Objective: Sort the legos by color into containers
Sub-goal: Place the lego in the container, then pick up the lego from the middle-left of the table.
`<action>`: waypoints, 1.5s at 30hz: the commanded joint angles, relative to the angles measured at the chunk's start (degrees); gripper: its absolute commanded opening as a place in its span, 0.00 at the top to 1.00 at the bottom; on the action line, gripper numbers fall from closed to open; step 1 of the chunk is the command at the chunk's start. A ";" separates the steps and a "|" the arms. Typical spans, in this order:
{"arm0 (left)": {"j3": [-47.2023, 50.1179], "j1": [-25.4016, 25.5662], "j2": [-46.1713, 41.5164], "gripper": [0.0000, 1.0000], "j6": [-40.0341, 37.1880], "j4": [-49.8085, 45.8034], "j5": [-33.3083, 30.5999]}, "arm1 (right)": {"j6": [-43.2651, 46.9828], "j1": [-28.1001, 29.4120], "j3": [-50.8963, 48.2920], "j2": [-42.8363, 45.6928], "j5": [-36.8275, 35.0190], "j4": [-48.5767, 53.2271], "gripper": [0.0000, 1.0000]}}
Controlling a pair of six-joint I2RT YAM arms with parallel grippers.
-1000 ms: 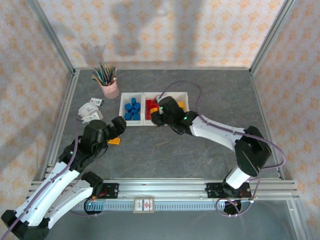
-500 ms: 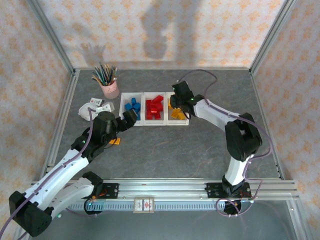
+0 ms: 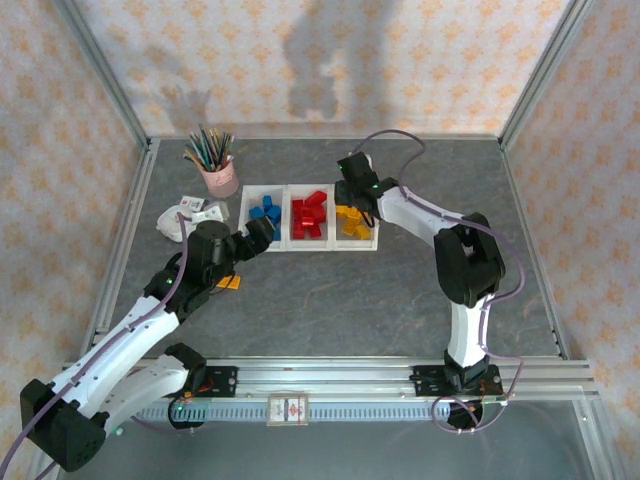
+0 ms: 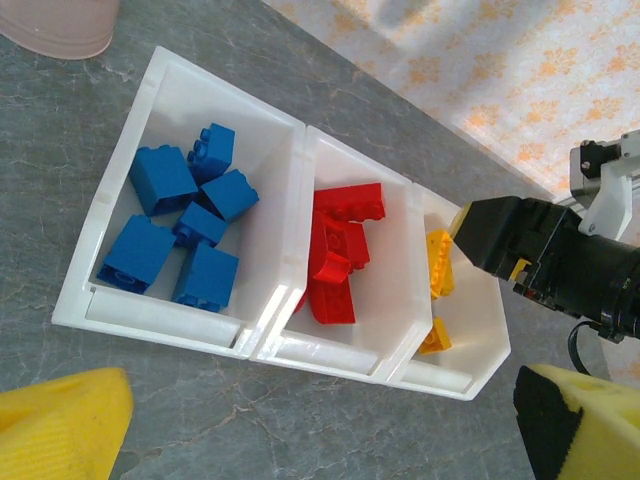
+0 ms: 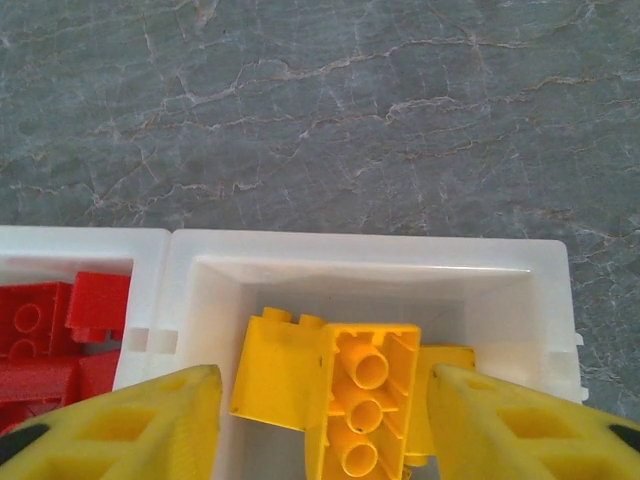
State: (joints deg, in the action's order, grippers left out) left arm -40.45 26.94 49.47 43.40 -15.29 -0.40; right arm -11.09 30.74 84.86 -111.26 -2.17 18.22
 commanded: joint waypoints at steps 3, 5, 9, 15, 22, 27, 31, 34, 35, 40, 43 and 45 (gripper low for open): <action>-1.74 -0.53 -1.68 0.01 -0.79 -1.21 -1.12 | 1.84 2.85 -2.68 7.33 0.62 0.55 0.40; -1.74 -0.55 -2.65 0.01 -0.44 -2.79 -1.89 | 2.40 4.90 -4.63 9.19 2.00 -0.29 0.37; -1.62 -0.58 -5.54 0.01 0.44 -6.77 -3.22 | 2.70 9.75 -7.98 11.50 4.29 -1.45 0.34; -1.73 -0.63 -10.56 0.01 1.98 -15.24 -6.11 | 3.37 18.89 -10.95 12.19 6.43 -6.29 0.30; -2.06 -0.72 -17.21 0.01 5.70 -23.55 -10.09 | 4.61 27.36 -6.30 3.96 12.14 -10.04 0.28; -4.13 -0.66 -20.12 0.01 7.70 -30.01 -13.83 | 8.47 31.53 0.46 -4.20 13.67 -10.00 0.24; -5.15 -0.66 -21.47 0.01 9.10 -33.18 -16.04 | 10.96 32.82 6.04 -9.76 13.83 -8.90 0.22; -5.32 -0.66 -22.33 0.01 10.09 -34.63 -17.52 | 12.88 33.05 9.47 -13.77 14.39 -8.29 0.21; -5.26 -0.70 -22.55 0.01 10.34 -34.95 -17.86 | 13.62 33.16 11.10 -15.27 14.21 -7.65 0.21; -5.50 -0.64 -22.82 0.01 10.64 -35.54 -18.66 | 16.40 34.15 19.31 -22.21 12.34 -2.01 0.21; -5.00 -0.70 -23.10 0.01 10.70 -35.42 -18.90 | 17.69 34.83 22.75 -25.12 11.26 -0.14 0.21; -4.92 -0.68 -23.13 0.01 10.81 -35.17 -18.85 | 17.99 35.13 24.58 -26.62 10.92 0.56 0.23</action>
State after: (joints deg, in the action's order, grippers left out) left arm -44.31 26.83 27.18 53.52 -48.40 -17.21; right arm 4.62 64.88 106.39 -136.09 10.70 15.00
